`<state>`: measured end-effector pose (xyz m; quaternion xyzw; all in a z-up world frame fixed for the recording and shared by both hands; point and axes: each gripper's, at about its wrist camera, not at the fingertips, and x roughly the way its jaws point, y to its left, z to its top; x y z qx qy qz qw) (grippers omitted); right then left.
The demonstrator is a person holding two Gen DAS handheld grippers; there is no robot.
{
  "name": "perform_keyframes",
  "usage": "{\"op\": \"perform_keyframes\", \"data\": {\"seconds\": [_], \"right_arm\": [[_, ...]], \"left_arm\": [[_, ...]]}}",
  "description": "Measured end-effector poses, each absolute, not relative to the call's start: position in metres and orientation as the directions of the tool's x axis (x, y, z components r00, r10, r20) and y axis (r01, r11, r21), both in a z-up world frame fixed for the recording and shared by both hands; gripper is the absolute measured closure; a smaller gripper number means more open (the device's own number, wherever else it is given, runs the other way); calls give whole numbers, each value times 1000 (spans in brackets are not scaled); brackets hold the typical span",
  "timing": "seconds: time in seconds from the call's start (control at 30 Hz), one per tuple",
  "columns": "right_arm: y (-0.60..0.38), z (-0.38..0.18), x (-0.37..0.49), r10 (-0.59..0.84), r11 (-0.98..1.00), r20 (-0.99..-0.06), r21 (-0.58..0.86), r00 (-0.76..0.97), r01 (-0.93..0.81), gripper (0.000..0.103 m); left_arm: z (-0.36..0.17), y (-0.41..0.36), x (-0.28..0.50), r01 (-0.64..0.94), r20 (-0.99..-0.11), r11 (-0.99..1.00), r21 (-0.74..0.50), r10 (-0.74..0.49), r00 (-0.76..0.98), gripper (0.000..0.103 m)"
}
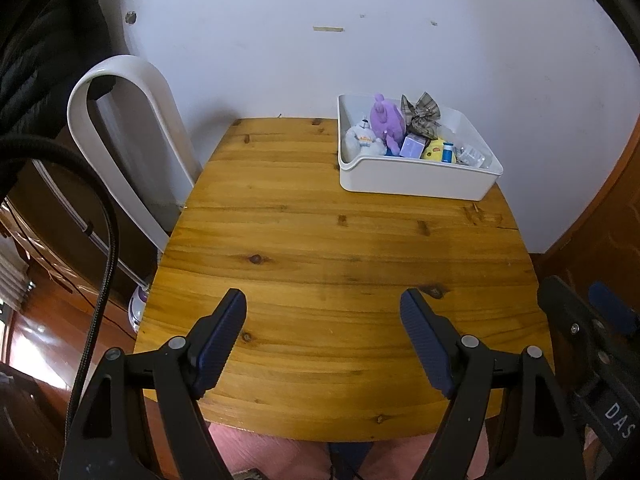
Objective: Organize objects
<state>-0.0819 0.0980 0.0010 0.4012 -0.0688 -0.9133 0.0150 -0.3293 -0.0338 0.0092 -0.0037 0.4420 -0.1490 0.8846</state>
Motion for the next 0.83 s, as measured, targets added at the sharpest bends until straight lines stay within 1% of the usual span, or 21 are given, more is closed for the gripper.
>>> {"op": "perform_keyframes", "data": {"seconds": [0.5,0.83], "right_arm": [[95,-3,-83,-75,-992,-731,123,-679,-22,22],[95,-7,-81,-71,-993,-733,118,-676,-24,22]], "left_arm": [[8,-31,-331,255,-774,956,-145,-270,574,21],[3,-36,-331,252,-786,958,-139,-261,560,21]]}}
